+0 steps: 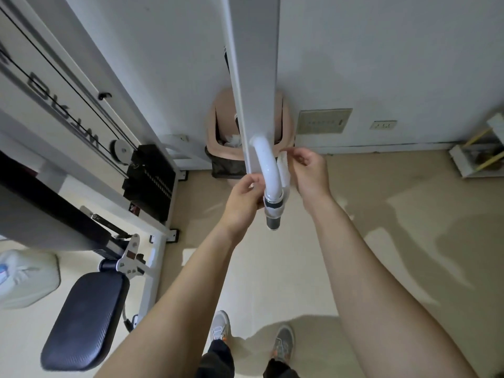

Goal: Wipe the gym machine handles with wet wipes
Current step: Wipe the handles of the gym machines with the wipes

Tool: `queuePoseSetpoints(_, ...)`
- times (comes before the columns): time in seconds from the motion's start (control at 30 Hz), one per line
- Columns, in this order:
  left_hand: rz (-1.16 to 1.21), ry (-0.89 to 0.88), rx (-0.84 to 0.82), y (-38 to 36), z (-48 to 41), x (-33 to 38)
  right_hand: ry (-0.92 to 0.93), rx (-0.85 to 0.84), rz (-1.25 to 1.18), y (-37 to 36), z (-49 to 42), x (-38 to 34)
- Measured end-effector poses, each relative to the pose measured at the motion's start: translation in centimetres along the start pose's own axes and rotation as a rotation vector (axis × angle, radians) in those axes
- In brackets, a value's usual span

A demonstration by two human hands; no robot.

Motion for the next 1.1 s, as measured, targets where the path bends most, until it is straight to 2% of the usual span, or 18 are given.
queuePoseSetpoints(0.07,-0.085,-0.01,0.038,0.1,-0.4,0.3,0.003,-0.094,-0.025,-0.6,0.4,-0.6)
queuePoseSetpoints(0.23,-0.055,-0.028,0.074,0.6,0.1,0.7,-0.05,-0.242,-0.004,-1.4,1.9,-0.6)
queuePoseSetpoints(0.4,-0.081,-0.119,0.075,0.7,0.7,1.0,-0.147,-0.236,-0.037,-1.3,2.9,0.2)
queuePoseSetpoints(0.5,-0.013,-0.161,0.152,1.4,1.5,1.4,-0.233,-0.24,-0.248,-1.3,4.3,0.2)
queuePoseSetpoints(0.57,0.073,-0.143,0.174,1.8,1.9,1.2,-0.259,-0.26,-0.427,-1.3,5.3,0.1)
queuePoseSetpoints(0.67,0.177,-0.088,0.164,1.8,2.5,0.7,-0.248,-0.196,-0.593,-1.0,6.8,0.7)
queuePoseSetpoints(0.73,0.307,-0.021,0.123,2.0,2.8,-0.3,-0.188,-0.166,-0.574,-1.0,7.8,1.1)
queuePoseSetpoints(0.8,0.374,0.012,0.113,2.3,3.3,-1.5,-0.091,-0.166,-0.423,-1.3,8.8,0.8)
queuePoseSetpoints(0.9,0.243,-0.075,0.209,3.1,5.0,-2.3,-0.016,-0.207,-0.241,-2.1,10.1,0.6)
queuePoseSetpoints(1.0,-0.018,-0.25,0.327,3.2,7.3,-2.3,0.019,-0.21,-0.194,-2.2,10.8,0.6)
queuePoseSetpoints(1.1,-0.259,-0.336,0.367,2.7,8.1,-2.8,0.03,-0.225,-0.215,-2.7,11.6,0.1)
Point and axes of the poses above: each hand's wrist, its own z-axis away from the middle knuckle, its own y-axis out of the back of the hand, x = y × z, the point moved 9 cm from there along -z, towards the middle knuckle, and after that the axes turned 11 degrees about y, right-handed, at the moved point
